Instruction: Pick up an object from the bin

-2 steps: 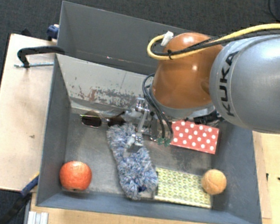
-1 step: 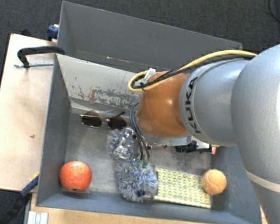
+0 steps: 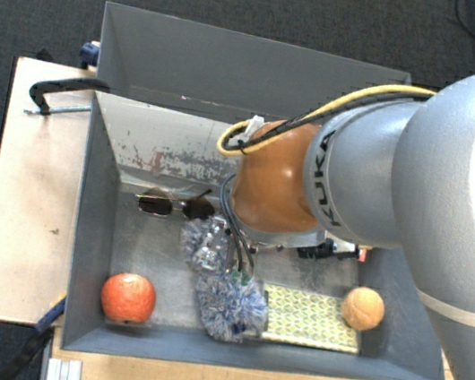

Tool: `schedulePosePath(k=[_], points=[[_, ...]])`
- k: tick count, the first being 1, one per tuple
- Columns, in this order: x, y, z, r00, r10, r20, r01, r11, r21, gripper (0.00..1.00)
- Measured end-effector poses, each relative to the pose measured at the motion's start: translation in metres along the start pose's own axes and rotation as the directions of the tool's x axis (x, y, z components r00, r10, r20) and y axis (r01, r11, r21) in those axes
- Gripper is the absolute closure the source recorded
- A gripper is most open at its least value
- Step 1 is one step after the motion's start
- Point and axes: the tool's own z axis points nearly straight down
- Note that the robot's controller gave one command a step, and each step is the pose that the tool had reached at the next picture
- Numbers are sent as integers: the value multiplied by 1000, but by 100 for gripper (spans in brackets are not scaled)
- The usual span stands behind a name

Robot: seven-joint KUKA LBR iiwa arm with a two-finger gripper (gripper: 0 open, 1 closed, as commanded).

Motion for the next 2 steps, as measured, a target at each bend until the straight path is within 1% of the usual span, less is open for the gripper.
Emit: schedulePosePath(k=[1, 2], points=[[-1, 4, 1, 999, -45, -1, 45, 999, 4, 100], [7, 5, -152, 999, 37, -3, -37, 999, 3, 100]])
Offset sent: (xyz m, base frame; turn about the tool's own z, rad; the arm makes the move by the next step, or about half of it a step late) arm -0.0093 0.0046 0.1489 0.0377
